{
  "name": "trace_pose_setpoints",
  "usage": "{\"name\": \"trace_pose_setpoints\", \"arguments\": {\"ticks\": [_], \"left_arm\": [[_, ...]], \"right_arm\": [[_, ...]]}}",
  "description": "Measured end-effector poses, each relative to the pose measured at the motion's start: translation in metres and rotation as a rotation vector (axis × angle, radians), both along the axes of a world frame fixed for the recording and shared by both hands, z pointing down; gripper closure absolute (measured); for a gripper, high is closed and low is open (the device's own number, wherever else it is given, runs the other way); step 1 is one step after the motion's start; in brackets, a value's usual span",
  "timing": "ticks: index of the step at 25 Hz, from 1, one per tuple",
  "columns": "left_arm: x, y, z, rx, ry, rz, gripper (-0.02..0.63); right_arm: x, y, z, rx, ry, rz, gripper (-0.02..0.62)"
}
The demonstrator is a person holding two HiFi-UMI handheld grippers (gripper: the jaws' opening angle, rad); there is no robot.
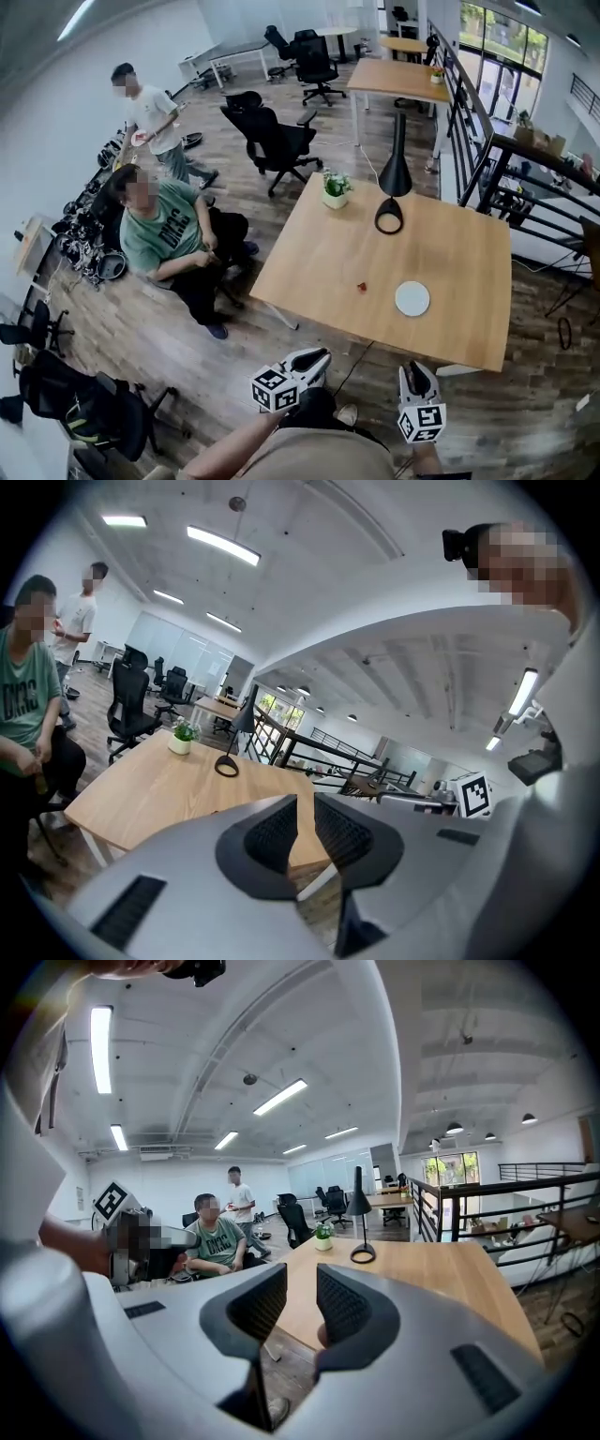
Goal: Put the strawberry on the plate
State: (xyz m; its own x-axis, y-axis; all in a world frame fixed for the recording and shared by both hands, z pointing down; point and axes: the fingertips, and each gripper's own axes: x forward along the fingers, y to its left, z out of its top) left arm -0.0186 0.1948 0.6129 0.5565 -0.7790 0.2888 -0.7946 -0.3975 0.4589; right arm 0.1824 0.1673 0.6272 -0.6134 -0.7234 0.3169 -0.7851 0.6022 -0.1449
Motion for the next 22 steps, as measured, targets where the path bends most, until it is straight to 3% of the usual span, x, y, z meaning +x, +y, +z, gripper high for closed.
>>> {"name": "trace_pose_setpoints", "arguments": {"ticks": [8,22], "left_arm": [[-0.045,-0.040,0.010,-0.023,0.012,-0.030,0.545],[-0.092,-0.158,0.018,-0.026,0.027,0.088,0.545]], "right_arm": [[-0.040,-0.036,0.003,-0.020,0.014,-0.018,0.512],[-0.114,-0.147,-0.008,-0.009,0.052,0.013,0.512]]}}
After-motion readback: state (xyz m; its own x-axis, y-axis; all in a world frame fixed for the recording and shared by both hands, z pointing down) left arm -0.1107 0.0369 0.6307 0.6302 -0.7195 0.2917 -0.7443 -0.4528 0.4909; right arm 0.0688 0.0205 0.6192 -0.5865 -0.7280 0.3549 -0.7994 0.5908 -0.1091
